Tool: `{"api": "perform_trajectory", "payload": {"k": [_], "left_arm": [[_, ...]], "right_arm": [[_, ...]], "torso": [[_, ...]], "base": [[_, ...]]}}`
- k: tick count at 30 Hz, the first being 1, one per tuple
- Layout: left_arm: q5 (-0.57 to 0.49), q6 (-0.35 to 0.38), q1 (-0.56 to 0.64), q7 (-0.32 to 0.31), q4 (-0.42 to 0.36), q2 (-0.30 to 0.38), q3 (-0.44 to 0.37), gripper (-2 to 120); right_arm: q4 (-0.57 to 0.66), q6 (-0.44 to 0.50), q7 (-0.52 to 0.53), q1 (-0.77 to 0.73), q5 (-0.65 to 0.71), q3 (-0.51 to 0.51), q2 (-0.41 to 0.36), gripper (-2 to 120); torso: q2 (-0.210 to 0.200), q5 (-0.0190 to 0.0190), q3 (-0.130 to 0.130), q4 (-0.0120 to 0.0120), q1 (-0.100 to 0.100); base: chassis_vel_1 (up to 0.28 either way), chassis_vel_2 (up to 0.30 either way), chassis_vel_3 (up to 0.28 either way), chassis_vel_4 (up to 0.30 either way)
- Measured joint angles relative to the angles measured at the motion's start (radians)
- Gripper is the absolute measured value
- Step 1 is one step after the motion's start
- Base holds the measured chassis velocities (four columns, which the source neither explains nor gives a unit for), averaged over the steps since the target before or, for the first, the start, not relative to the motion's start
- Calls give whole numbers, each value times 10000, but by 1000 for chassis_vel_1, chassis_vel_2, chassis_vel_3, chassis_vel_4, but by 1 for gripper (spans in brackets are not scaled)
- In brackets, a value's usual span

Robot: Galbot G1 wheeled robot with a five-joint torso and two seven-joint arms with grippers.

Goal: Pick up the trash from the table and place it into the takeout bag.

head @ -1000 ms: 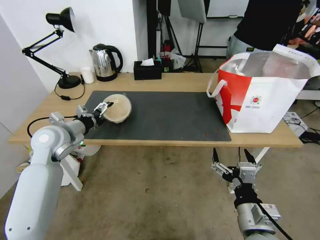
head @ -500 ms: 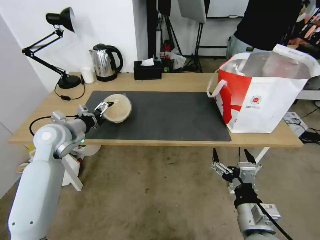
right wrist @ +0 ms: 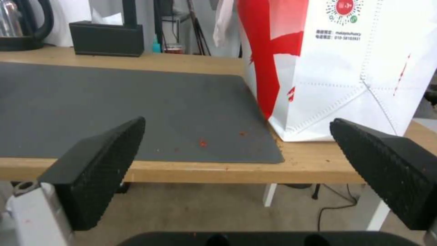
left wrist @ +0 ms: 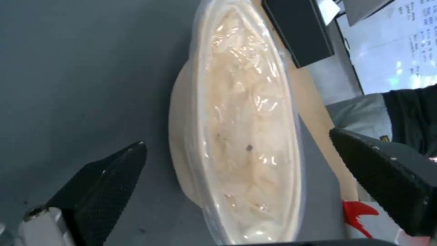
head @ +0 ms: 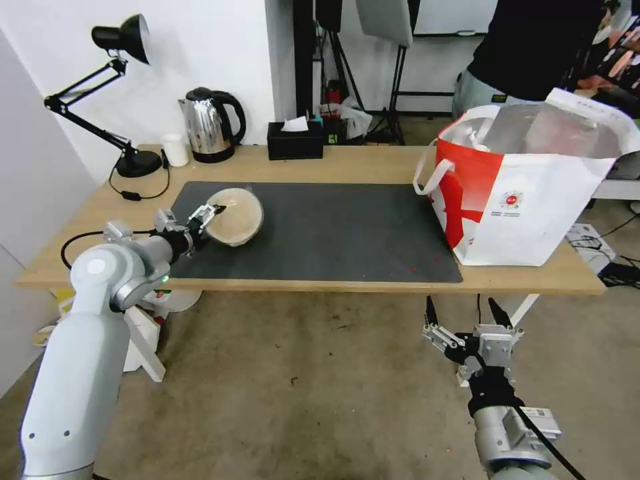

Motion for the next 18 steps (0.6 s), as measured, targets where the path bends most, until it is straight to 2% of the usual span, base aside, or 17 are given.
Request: {"api": "perform_trajectory", "payload": {"k": [18], "left_arm": [[151, 1, -277, 9, 279, -97, 283, 100]], "right_arm": [[0, 0, 0, 0, 0, 0, 0, 100]], "torso": [[1, 0, 0, 0, 0]], "base": [[0, 0, 0, 0]]}}
